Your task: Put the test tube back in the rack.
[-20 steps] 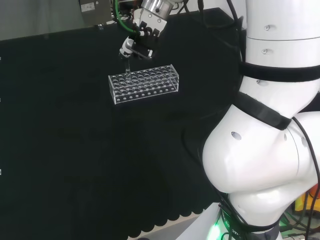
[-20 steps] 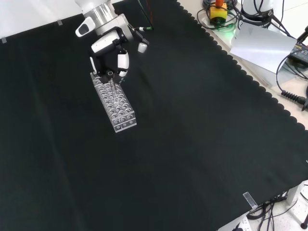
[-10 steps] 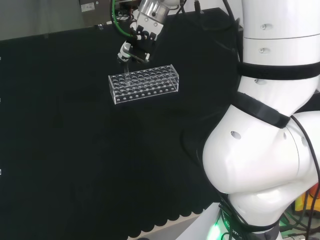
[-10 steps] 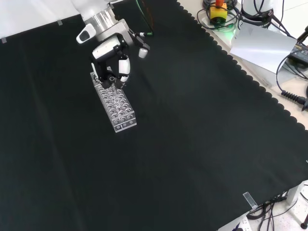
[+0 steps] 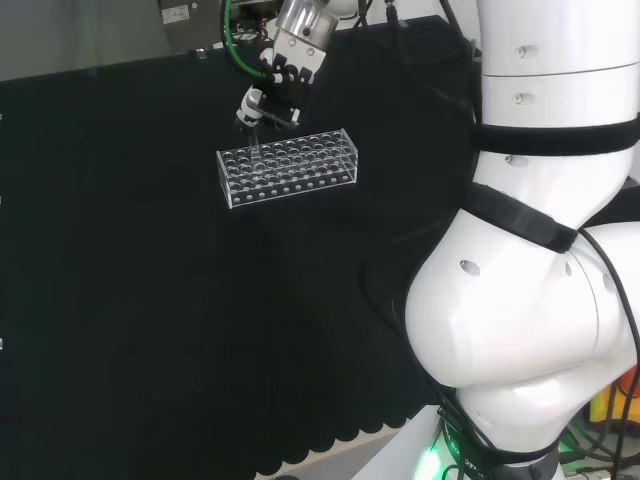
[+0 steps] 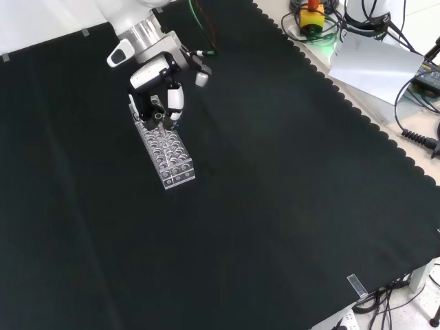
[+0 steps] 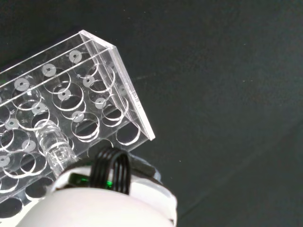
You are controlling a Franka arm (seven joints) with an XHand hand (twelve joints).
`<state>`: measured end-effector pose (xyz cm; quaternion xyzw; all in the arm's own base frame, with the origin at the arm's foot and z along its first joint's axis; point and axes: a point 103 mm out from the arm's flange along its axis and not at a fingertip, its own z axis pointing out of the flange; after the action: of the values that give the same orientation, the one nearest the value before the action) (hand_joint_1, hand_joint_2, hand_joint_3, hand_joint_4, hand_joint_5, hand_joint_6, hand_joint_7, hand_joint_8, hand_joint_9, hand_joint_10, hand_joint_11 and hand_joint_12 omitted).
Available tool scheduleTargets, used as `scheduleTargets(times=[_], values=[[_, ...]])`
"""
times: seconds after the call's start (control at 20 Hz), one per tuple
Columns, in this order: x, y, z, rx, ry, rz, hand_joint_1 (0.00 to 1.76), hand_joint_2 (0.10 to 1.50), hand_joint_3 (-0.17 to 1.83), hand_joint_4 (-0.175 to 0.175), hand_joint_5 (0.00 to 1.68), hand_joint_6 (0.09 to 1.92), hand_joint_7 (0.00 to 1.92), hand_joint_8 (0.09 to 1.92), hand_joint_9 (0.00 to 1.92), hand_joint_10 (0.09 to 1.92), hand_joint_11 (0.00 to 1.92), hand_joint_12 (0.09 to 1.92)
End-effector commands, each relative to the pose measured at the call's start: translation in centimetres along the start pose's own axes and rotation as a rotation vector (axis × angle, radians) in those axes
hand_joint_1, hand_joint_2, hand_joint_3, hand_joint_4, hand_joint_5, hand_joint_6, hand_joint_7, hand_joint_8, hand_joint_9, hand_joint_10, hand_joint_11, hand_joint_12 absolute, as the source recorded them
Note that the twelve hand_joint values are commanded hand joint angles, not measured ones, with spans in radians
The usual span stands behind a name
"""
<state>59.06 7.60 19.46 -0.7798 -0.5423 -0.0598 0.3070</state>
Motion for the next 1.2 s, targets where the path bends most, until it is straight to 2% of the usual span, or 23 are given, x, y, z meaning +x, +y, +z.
scheduleTargets(times=[0.05,0.75,0.85,0.95,1.05,1.1,1.2], values=[[-0.3,0.3,1.3,0.018,-0.008,0.006,1.43,0.71,0.50,-0.175,1.33,0.23,1.36,0.75,1.34,0.47,1.19,0.93],[-2.0,0.5,3.3,0.085,0.006,-0.001,1.43,0.71,0.50,-0.175,1.33,0.23,1.36,0.75,1.34,0.47,1.19,0.93],[-2.1,0.6,3.2,0.091,0.027,-0.006,1.43,0.71,0.50,-0.175,1.33,0.23,1.36,0.75,1.34,0.47,1.19,0.93],[-2.0,0.6,3.0,0.117,0.040,-0.022,1.36,0.71,0.52,-0.175,1.32,0.25,1.37,0.71,1.44,0.52,1.18,0.99],[-1.7,0.5,2.7,0.131,0.035,-0.035,1.31,0.85,0.31,-0.175,1.21,0.56,1.25,0.72,1.32,0.62,0.99,1.19],[-1.7,0.5,2.5,0.133,0.037,-0.040,1.27,0.80,0.37,-0.165,1.08,0.64,1.16,0.76,1.20,0.68,0.88,1.27],[-1.4,0.4,2.2,0.134,0.035,-0.053,1.23,0.61,0.68,-0.132,0.88,0.72,0.95,0.86,1.00,0.78,0.73,1.36]])
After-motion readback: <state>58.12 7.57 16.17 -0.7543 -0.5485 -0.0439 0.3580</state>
